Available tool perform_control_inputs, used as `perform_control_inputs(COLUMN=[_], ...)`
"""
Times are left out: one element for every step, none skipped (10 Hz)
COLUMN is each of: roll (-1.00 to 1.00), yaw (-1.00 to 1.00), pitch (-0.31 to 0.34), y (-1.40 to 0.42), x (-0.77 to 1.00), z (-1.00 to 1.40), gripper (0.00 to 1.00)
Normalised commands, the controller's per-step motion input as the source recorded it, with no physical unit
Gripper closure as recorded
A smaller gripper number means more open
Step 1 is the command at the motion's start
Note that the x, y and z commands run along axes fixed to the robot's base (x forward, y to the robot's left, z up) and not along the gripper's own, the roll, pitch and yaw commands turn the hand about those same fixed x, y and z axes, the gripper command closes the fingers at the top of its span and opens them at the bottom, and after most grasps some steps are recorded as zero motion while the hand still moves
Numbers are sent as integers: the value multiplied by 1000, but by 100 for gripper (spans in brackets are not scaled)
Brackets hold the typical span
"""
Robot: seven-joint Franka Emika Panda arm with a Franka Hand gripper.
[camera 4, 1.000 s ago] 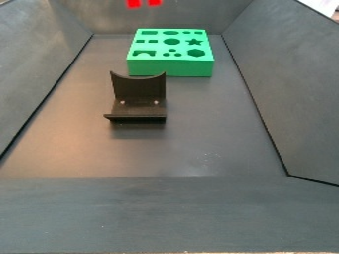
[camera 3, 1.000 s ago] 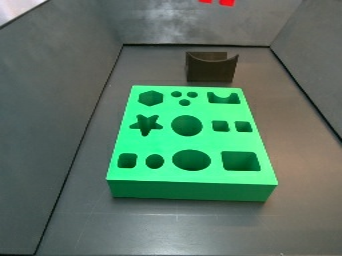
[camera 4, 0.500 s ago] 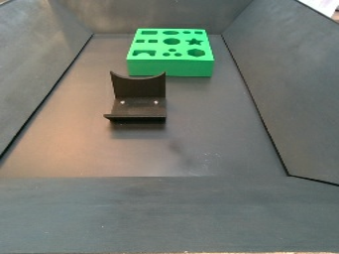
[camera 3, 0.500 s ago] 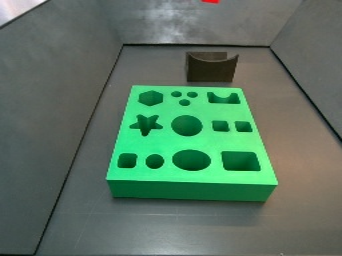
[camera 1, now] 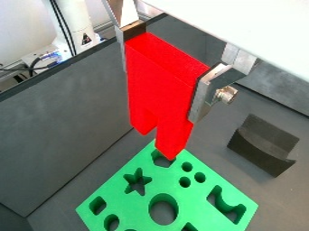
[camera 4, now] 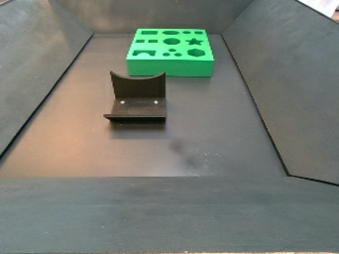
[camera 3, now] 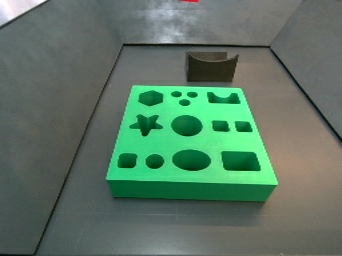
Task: Pick up the double-square object. Move up. Move to above the board. Insert the double-square object.
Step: Insert the double-square object.
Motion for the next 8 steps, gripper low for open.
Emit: perform_control_inputs(roll=[0, 0, 11, 13, 0, 0, 0, 0], yaw=[0, -31, -9, 0, 0, 0, 0, 0], pitch=[0, -27, -56, -43, -27, -27, -26, -10], y=[0, -46, -106, -94, -51, -9, 0, 0], x=[40, 294, 454, 560, 643, 677, 686, 660], z=[0, -71, -157, -151, -106, -77, -77, -86], gripper=[100, 100, 100, 100, 100, 100, 100, 100])
